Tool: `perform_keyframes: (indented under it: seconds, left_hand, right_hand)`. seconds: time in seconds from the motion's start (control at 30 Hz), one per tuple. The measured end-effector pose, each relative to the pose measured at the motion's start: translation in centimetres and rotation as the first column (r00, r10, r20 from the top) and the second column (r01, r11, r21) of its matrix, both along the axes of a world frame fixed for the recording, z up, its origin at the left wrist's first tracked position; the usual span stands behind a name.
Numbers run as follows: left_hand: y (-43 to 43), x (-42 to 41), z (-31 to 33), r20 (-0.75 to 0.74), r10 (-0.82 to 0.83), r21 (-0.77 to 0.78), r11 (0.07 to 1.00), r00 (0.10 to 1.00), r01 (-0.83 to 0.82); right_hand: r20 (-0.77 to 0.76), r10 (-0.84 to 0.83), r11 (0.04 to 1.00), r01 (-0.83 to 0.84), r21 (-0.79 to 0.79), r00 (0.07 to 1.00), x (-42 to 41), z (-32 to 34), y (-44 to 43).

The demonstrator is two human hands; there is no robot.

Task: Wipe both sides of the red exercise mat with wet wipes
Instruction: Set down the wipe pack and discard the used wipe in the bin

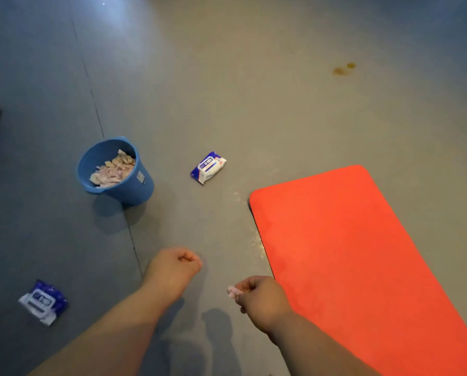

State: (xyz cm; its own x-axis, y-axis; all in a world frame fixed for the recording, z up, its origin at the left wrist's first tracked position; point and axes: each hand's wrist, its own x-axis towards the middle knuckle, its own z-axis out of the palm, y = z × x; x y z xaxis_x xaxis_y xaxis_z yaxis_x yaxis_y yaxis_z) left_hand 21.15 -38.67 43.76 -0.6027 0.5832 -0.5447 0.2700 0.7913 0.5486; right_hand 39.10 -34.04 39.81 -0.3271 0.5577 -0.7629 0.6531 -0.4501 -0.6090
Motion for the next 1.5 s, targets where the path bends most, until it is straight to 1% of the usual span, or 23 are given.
perform_keyframes:
  seconds: [0.2,0.27,0.4,0.57,0.67,0.8,0.9,1.07,1.17,1.27,1.33,1.4,1.5]
  left_hand:
    - [-6.5,1.7,-5.1,0.028,0.086,-0.034,0.996,0.996,-0.085]
    - [-8.6,1.2,-7.2,0.037,0.119,-0.053,0.992,0.992,-0.117]
    - [-13.4,-0.7,-12.2,0.036,0.123,-0.083,0.989,0.992,-0.119]
    - [-21.7,-3.4,-19.7,0.029,0.096,-0.094,0.991,0.995,-0.093]
    - [-27.4,-4.3,-24.3,0.042,0.094,-0.119,0.989,0.995,-0.088]
    - [-33.7,-4.5,-30.7,0.055,0.157,-0.151,0.977,0.986,-0.147]
    - [-36.7,-3.7,-35.8,0.060,0.228,-0.153,0.964,0.972,-0.217]
    - [-39.5,-2.5,-43.0,0.029,0.256,-0.168,0.954,0.966,-0.248]
    - [-41.1,-1.7,-45.7,-0.022,0.283,-0.183,0.942,0.959,-0.282]
    - [-42.9,-0.5,-46.8,-0.136,0.219,-0.195,0.950,0.966,-0.242]
    - [-43.9,0.0,-46.9,-0.178,0.184,-0.193,0.957,0.967,-0.217]
    - [-44.7,0.1,-47.5,-0.169,0.196,-0.185,0.956,0.966,-0.227]
    - [-44.9,-0.1,-48.2,-0.143,0.207,-0.127,0.966,0.968,-0.226]
  right_hand:
    - [0.063,0.084,0.996,-0.083,-0.023,0.995,1.9,-4.1,-5.0]
    - [0.073,0.105,0.994,-0.104,-0.016,0.992,1.7,-5.6,-6.8]
    - [0.080,0.109,0.994,-0.111,0.013,0.991,0.0,-9.8,-11.4]
    - [0.101,0.111,0.993,-0.114,0.018,0.989,-2.6,-16.8,-19.5]
    - [0.123,0.140,0.989,-0.144,0.027,0.983,-3.6,-21.3,-24.0]
    - [0.133,0.186,0.981,-0.192,0.035,0.974,-4.6,-27.3,-28.1]
    - [0.146,0.214,0.974,-0.222,0.043,0.966,-4.8,-32.0,-29.9]
    - [0.180,0.222,0.968,-0.239,0.075,0.958,-4.7,-38.8,-32.4]
    - [0.162,0.287,0.947,-0.305,0.098,0.944,-5.2,-40.9,-33.5]
    - [0.174,0.367,0.910,-0.391,0.137,0.914,-5.7,-42.3,-34.5]
    - [0.200,0.395,0.888,-0.429,0.166,0.897,-6.1,-42.9,-35.3]
    - [0.215,0.411,0.875,-0.449,0.178,0.886,-6.4,-43.0,-35.9]
    - [0.205,0.404,0.875,-0.442,0.198,0.891,-6.5,-43.0,-36.2]
